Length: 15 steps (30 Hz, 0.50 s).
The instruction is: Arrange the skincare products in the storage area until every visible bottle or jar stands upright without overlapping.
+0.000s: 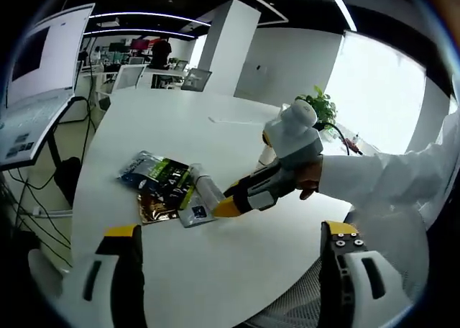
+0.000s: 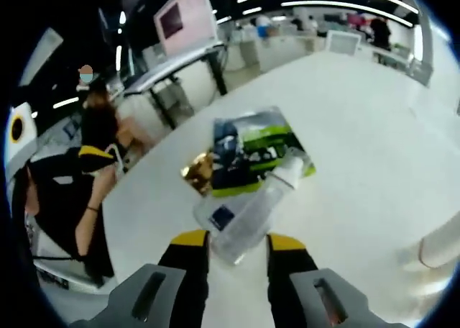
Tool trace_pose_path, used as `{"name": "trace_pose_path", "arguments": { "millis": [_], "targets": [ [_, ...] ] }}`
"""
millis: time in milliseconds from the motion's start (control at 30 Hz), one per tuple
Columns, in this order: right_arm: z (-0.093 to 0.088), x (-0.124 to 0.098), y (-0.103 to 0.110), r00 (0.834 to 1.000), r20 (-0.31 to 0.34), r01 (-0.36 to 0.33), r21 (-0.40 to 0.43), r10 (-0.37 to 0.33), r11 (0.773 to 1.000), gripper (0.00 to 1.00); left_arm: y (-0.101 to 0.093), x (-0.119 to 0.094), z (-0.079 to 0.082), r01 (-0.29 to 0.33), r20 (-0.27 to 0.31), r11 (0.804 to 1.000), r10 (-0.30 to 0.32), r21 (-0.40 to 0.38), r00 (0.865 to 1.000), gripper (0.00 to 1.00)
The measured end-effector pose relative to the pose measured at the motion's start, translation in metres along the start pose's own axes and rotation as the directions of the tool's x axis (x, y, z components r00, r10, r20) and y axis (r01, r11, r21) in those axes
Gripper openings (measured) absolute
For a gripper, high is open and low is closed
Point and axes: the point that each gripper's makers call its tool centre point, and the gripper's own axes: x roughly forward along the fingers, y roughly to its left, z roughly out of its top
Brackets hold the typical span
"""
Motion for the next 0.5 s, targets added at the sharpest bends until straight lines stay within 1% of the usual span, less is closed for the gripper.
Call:
{"name": "trace_pose_path", "arguments": {
  "millis": [167, 267, 300, 500],
  "targets": [
    [0.0027, 0.0031, -0.0012, 1.000, -0.005, 0.011, 0.015, -0.011, 1.000, 0.25, 0.0008, -0.0014, -0.0005, -0.003, 0.000, 1.000, 0.003, -0.004, 1.000, 0.98],
    [0.0021, 0.0061, -0.0022, 1.000, -0.019, 0.008, 0.061, -0.007, 0.998, 0.24, 0.0031, -0.0022, -0.0012, -0.007, -0.005, 1.000, 0.007, -0.004, 1.000, 0.97],
    [0.0044, 0.0072, -0.0028, 1.000, -0.012, 0.011, 0.069, -0.011, 0.998, 0.23, 0.0036, -0.0025, -0.0008, -0.007, -0.005, 1.000, 0.007, -0.004, 1.000, 0.97],
    [0.0038, 0.0028, -0.0034, 1.000, -0.014, 0.012, 0.070, -0.011, 0.997, 0.18, 0.0015, -0.0032, 0.0000, -0.004, -0.003, 1.000, 0.004, -0.004, 1.000, 0.96]
  ]
}}
